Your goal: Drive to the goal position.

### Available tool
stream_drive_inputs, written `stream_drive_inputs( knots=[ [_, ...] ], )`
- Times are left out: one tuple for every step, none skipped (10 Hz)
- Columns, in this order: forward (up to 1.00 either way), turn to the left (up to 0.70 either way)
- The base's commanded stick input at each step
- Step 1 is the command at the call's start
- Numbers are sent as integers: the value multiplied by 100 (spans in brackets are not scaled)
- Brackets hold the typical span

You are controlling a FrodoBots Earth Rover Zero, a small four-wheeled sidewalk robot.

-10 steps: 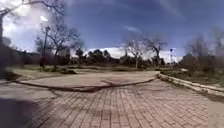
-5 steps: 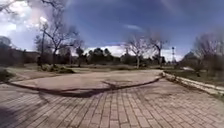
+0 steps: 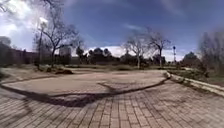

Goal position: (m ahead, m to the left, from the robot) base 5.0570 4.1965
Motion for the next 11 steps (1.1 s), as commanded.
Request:
stream_drive_inputs(
  knots=[
    [100,0],
    [100,0],
    [63,0],
    [0,0],
    [0,0],
    [0,0],
    [0,0],
    [0,0],
    [-54,0],
    [-100,0],
    [-100,0]
  ],
)
